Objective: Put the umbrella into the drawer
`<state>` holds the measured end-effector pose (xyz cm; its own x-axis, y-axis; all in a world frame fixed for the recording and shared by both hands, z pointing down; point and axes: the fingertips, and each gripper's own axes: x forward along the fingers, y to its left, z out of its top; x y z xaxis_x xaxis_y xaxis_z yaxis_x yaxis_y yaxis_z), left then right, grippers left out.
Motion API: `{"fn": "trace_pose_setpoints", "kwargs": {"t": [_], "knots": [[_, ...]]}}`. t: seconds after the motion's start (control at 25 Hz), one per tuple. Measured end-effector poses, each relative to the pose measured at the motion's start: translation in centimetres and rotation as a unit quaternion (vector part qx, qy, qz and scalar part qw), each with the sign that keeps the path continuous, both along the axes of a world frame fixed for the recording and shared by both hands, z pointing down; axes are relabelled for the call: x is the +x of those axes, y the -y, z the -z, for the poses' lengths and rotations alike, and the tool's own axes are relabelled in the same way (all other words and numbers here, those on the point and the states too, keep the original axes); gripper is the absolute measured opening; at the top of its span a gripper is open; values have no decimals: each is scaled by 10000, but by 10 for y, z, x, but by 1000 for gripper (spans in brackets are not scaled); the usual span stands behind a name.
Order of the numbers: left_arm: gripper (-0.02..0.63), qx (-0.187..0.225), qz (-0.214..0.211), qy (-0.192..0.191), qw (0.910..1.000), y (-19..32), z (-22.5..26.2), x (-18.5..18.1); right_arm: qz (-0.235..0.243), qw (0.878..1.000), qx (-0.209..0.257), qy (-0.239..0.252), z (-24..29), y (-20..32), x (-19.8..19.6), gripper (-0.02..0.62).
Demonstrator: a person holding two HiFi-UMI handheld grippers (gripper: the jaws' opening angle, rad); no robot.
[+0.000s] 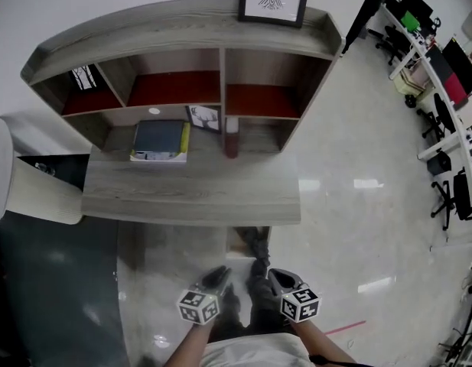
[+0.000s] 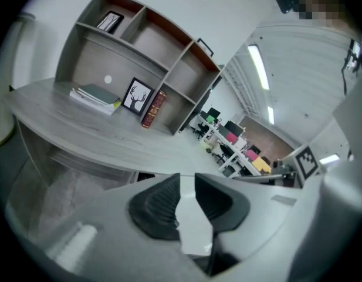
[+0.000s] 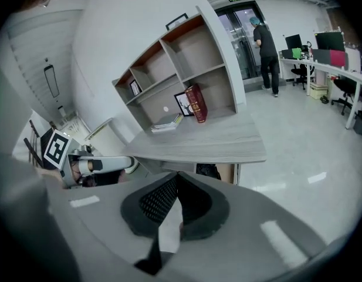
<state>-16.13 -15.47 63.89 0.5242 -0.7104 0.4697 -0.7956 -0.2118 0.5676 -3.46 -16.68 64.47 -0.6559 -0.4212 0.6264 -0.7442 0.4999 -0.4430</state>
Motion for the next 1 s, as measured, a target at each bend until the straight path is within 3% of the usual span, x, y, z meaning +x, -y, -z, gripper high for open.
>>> {"fn": "trace_pose_setpoints", "kwargs": {"t": [0.48,0.68,0.84,1.0], "knots": [[18,386,-449,398,9975,-60,60,-5,-366,9983,437,-86,60,-62,32,5],[0,506,-706,441,9952,-84,80,13,-600,9967,538,31,75,-82,55,5],[0,584,-629,521,9949,-97,93,28,-625,9961,606,160,87,-91,75,5],[0,560,-608,275,9962,-116,107,56,-522,9962,644,256,95,-103,99,5]]}}
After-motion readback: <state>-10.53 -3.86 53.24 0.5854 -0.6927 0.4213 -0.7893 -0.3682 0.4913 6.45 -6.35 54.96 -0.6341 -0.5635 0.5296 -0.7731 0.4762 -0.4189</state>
